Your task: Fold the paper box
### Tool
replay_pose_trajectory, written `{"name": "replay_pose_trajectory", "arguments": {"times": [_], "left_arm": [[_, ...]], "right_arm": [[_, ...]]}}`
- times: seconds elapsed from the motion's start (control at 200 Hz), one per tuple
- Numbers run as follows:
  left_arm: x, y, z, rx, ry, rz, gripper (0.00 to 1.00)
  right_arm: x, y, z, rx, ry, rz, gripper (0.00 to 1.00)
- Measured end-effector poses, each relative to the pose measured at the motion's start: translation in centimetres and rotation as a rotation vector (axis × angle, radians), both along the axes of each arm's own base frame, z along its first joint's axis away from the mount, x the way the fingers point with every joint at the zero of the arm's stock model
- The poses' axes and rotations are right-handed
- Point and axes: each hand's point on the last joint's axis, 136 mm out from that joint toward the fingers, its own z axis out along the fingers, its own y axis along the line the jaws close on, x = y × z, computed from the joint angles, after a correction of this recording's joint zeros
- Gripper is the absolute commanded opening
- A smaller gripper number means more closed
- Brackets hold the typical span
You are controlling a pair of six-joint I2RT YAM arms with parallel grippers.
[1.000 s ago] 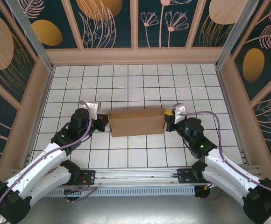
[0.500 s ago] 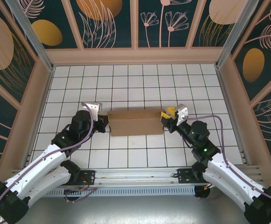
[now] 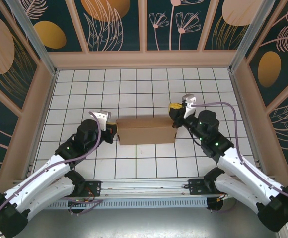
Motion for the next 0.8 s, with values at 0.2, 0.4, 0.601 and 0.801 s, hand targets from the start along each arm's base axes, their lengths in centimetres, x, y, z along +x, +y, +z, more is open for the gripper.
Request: {"name": "replay_pose_trajectory", "arguments": {"times": [0.2,0.4,0.601,0.801], "left_arm": [[0.0,0.0,0.0,0.003,-0.002,0.001,0.00],[-0.1,0.1,0.0,0.000,-0.007,0.000,0.01],[-0.4,0.2,0.3,-0.010,-0.011,-0.005,0.18],[-0.9,0.1,1.4,-0.056,-0.022,-0.011,0.39]], "right_arm": [[-0.8,1.7,-4.2,-0.056,0.158,0.025,0.00],[-1.6,1.7,-6.6,-0.084,0.222,0.012,0.00],[-1.8,1.8,-7.3,-0.076,0.239,-0.003,0.00],[-1.7,1.8,-7.8,-0.077,0.247,-0.028,0.00]]}}
